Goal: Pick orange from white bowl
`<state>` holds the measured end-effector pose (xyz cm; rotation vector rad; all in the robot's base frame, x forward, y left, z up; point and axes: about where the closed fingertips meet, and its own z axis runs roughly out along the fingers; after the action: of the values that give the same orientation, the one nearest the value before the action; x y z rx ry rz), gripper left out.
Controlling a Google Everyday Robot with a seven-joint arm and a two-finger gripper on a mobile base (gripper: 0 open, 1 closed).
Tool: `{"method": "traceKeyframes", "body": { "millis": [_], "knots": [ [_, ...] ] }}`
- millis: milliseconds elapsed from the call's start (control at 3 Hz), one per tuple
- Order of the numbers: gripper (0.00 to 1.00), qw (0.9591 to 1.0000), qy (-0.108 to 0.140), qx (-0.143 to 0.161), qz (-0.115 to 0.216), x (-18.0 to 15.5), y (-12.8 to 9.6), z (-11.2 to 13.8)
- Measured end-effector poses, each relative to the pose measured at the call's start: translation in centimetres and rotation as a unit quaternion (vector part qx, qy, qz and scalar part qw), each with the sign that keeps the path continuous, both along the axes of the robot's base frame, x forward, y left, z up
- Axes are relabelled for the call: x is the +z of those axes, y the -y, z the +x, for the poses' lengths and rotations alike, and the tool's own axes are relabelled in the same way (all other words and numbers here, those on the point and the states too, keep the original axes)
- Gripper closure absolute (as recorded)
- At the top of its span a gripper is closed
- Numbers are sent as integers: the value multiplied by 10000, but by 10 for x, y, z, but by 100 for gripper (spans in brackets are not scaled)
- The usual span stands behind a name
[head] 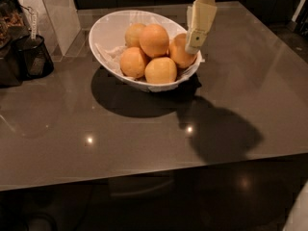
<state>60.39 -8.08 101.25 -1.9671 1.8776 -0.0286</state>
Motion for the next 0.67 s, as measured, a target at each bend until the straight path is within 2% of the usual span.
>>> {"method": "traceKeyframes", "body": {
  "millis": [333, 667],
  "knots": [
    [0, 9999, 37, 40, 160, -2, -4, 7],
    [0, 9987, -204, 218, 401, -16, -21, 22]
  ]
}}
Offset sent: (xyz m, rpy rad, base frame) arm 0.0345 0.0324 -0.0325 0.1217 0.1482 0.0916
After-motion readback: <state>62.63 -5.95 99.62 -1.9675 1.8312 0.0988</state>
